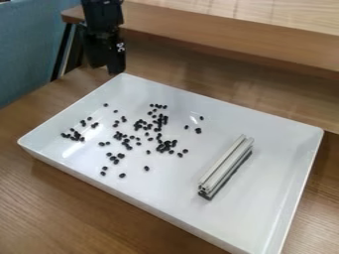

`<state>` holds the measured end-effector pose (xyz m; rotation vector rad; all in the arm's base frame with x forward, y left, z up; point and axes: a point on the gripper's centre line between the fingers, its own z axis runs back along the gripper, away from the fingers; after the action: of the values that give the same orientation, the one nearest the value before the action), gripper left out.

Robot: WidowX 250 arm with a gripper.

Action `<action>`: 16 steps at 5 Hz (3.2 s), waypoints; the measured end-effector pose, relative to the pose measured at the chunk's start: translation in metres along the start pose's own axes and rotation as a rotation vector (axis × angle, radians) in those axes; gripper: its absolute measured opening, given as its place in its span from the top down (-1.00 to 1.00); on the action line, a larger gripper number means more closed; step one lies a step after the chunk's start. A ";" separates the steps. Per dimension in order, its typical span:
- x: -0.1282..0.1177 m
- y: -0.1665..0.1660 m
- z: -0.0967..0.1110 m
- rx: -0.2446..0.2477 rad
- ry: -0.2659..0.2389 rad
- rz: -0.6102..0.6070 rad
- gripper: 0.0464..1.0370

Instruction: Sweep into pile

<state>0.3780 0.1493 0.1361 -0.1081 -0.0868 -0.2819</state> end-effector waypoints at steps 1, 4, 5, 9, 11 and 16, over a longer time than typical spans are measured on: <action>-0.002 0.000 -0.019 -0.034 0.037 0.007 -0.93; 0.012 -0.072 -0.057 -0.113 0.078 -0.096 -0.93; 0.010 -0.102 -0.060 -0.127 0.072 -0.116 -0.93; 0.018 -0.190 -0.092 -0.208 0.074 -0.146 -0.93; 0.031 -0.211 -0.079 -0.169 0.018 -0.112 -0.93; 0.043 -0.197 -0.131 0.027 0.049 0.100 -0.32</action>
<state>0.3733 -0.0659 0.0294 -0.0787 -0.0362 -0.1832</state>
